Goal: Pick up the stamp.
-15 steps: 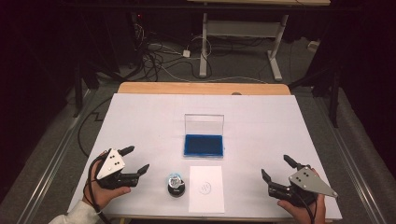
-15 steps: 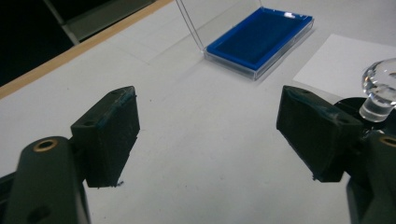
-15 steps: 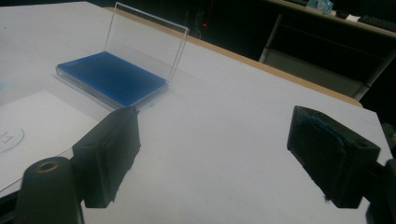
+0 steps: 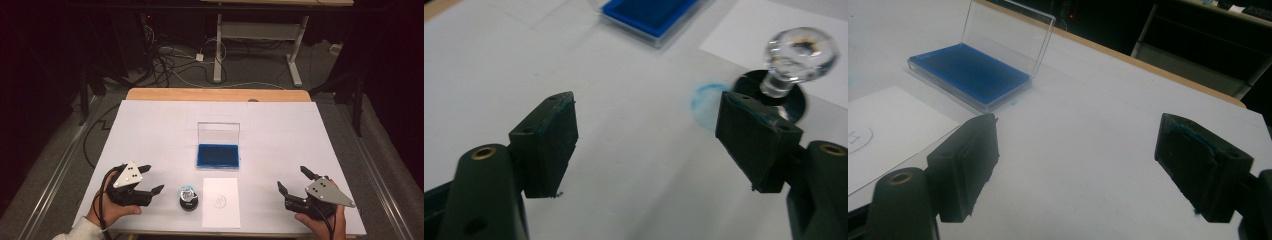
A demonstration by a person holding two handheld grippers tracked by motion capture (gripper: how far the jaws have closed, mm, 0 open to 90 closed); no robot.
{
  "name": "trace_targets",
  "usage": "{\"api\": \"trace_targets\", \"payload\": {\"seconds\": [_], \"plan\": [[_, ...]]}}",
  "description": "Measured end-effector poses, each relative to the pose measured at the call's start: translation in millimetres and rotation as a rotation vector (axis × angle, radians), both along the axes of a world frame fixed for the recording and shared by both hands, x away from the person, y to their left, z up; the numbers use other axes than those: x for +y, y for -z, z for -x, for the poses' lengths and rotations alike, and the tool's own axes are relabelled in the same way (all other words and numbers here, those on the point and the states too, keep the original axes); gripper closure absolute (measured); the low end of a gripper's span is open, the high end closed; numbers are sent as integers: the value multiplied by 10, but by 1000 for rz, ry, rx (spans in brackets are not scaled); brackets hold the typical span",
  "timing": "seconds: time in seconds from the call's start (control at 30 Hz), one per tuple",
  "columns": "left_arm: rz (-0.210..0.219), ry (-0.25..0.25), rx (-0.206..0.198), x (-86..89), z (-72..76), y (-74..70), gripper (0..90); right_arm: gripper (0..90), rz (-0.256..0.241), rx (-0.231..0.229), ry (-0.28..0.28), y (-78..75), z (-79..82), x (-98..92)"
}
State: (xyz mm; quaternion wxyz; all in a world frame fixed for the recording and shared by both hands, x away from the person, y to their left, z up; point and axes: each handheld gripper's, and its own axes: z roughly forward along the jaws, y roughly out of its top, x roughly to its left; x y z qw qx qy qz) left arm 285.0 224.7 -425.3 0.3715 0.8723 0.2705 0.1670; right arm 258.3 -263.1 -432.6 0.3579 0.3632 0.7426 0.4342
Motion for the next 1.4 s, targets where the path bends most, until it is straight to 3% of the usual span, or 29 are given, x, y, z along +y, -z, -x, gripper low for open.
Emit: {"api": "trace_targets", "payload": {"seconds": [0.2, 0.33, 0.5, 0.63, 0.83, 0.97, 1.13, 1.33, 1.4], "plan": [[-6, 95, 38, -192, 53, -82, 261, 189, 6, -4, 2, 4, 3, 6], [-71, 143, 69, -365, 87, -97, 261, 190, 10, -9, 8, 2, 11, 8], [-115, 187, 112, -529, 62, -86, 260, 190, 34, -5, 8, 24, 6, 41], [-204, 223, 147, -712, -33, -30, 287, 201, 43, 4, 8, 48, -6, 46], [-222, 248, 187, -837, -137, 32, 296, 201, 53, 7, 9, 65, -11, 57], [-245, 260, 186, -900, -156, 43, 318, 201, 61, 8, 1, 73, -12, 67], [-241, 293, 187, -920, -153, 15, 373, 201, 60, 10, 4, 77, -6, 74], [-232, 297, 182, -941, -152, -25, 438, 203, 63, 14, -1, 85, -13, 72], [-248, 301, 186, -963, -156, -13, 451, 206, 71, 12, -1, 85, -12, 75]]}}
